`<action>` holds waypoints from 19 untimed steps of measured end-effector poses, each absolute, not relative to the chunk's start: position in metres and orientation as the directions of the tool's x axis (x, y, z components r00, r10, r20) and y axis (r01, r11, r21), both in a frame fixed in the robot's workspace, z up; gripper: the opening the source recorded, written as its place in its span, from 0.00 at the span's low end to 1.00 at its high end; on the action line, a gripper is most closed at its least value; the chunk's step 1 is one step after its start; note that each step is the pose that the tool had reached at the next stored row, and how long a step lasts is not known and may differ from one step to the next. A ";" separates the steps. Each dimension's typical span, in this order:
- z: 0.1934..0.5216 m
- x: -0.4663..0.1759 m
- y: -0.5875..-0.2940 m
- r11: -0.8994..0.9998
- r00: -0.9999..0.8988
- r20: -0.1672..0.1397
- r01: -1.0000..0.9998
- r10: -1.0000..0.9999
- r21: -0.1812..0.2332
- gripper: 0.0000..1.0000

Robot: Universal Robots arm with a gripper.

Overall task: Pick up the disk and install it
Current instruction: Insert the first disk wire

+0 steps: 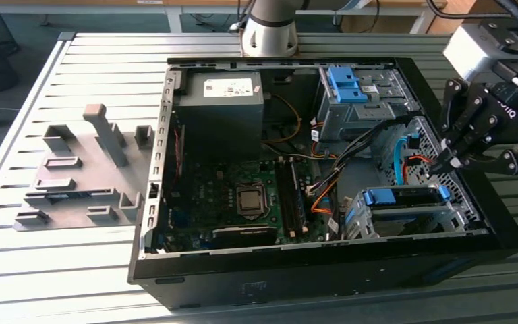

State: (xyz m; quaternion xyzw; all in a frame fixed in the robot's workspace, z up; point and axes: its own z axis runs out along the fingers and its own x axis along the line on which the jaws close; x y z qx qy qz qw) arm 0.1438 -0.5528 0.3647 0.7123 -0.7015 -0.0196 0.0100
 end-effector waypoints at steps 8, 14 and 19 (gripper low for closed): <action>0.360 0.149 -0.547 -0.017 0.016 -0.010 -0.999 -1.000 0.045 0.19; 0.358 0.149 -0.545 -0.023 0.023 -0.011 -0.999 -1.000 0.045 0.25; 0.356 0.149 -0.543 -0.028 0.028 -0.011 -0.999 -1.000 0.045 0.25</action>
